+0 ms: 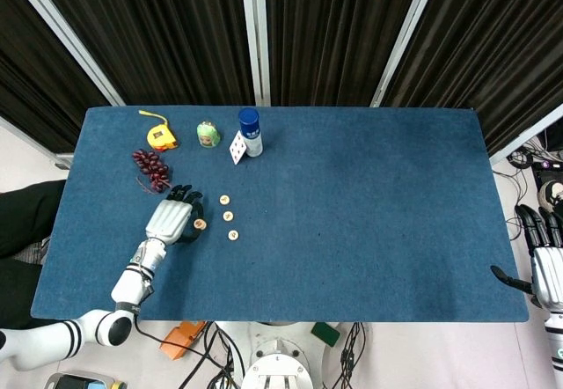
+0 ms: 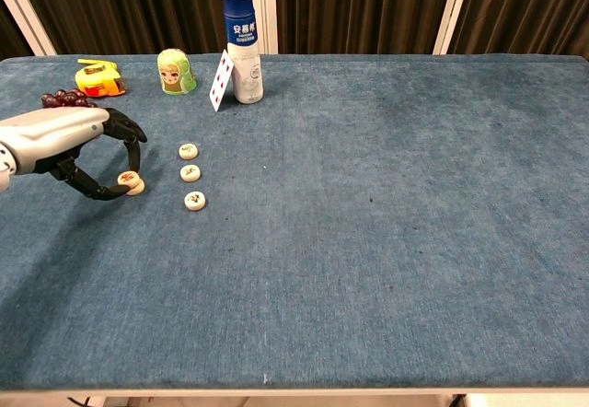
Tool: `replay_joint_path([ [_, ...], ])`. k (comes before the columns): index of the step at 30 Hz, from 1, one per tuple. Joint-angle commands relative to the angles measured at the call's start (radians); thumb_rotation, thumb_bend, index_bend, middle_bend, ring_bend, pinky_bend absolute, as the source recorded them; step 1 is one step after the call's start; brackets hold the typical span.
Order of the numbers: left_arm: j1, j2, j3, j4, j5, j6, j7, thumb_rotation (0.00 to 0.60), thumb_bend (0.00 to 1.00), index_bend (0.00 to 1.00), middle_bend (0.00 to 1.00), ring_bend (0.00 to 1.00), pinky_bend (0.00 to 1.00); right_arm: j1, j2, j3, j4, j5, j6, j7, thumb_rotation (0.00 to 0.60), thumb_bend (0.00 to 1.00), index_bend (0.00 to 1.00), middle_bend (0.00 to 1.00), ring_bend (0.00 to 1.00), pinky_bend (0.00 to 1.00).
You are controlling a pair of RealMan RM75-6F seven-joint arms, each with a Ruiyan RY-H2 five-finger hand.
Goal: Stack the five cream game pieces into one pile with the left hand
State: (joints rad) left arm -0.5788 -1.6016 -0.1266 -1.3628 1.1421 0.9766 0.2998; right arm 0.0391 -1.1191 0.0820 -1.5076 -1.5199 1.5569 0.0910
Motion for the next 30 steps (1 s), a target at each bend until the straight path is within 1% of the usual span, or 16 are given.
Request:
replay_joint_path([
  [1, -0.001, 0.000, 0.001, -0.001, -0.003, 0.000, 0.002, 0.600, 0.32, 0.44, 0.17, 0.01, 0.01, 0.000, 0.000, 0.000, 0.001, 0.001, 0.000, 0.001, 0.600, 0.15, 0.01, 0.14, 0.00, 0.09],
  [9, -0.001, 0.003, 0.005, -0.006, 0.001, 0.004, -0.002, 0.600, 0.31, 0.43, 0.17, 0.01, 0.01, 0.000, -0.002, 0.001, 0.003, 0.002, 0.000, 0.003, 0.600, 0.15, 0.00, 0.14, 0.00, 0.09],
  [19, -0.015, -0.005, 0.002, -0.051, 0.057, 0.034, -0.011, 0.600, 0.31, 0.41, 0.17, 0.00, 0.01, -0.002, -0.003, 0.001, 0.002, -0.005, 0.007, 0.001, 0.600, 0.15, 0.00, 0.14, 0.00, 0.09],
  [24, -0.048, -0.029, 0.001, -0.081, 0.060, 0.007, 0.029, 0.600, 0.31, 0.41, 0.16, 0.00, 0.01, -0.003, -0.004, 0.000, 0.004, -0.006, 0.009, 0.002, 0.600, 0.15, 0.00, 0.14, 0.00, 0.09],
  [30, -0.080, -0.072, -0.002, -0.073, 0.033, -0.019, 0.084, 0.600, 0.31, 0.41, 0.16, 0.00, 0.01, -0.010, -0.003, -0.001, 0.013, -0.003, 0.015, 0.014, 0.600, 0.15, 0.00, 0.14, 0.00, 0.09],
])
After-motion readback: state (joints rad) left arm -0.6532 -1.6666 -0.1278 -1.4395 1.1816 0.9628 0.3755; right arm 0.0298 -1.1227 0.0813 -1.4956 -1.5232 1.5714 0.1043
